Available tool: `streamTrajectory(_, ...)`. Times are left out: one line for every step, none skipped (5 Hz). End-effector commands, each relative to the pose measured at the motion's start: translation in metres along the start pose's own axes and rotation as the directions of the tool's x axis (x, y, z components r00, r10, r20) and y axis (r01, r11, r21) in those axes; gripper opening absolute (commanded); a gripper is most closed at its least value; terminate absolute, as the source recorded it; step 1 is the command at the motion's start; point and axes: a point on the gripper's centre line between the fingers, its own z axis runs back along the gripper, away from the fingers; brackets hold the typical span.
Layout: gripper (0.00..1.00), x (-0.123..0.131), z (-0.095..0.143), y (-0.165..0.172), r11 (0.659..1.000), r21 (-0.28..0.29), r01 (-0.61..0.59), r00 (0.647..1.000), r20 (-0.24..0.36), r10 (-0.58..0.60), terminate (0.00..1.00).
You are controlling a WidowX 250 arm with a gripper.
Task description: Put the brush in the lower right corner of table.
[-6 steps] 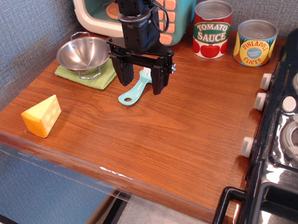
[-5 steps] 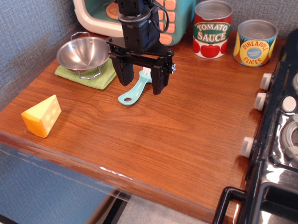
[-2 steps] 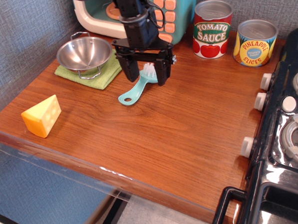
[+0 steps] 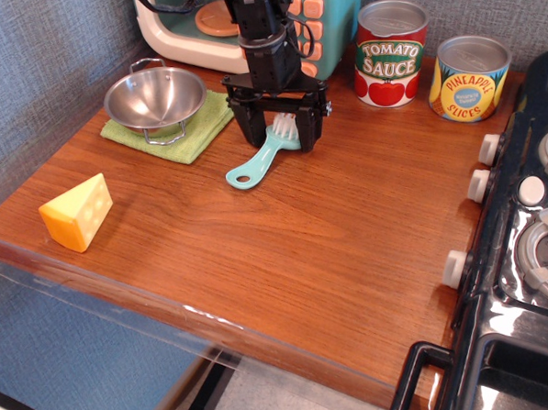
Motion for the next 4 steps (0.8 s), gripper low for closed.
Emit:
streamTrajectory(0.00, 0.011, 0.001, -0.009, 0.999, 0.034, 0.042, 0.999, 0.011, -0.042, 0.00)
streamTrajectory(0.00, 0.007, -0.002, -0.013, 0.998, 0.031, 0.055, 0.998, -0.003, -0.055, 0.00)
streamTrajectory(0.00, 0.008, 0.024, -0.023, 0.998, 0.006, 0.062, 0.997, 0.034, -0.062, 0.00)
streamTrajectory(0.00, 0.002, 0.058, -0.041, 0.993, -0.085, 0.077, 0.991, 0.112, -0.067, 0.00)
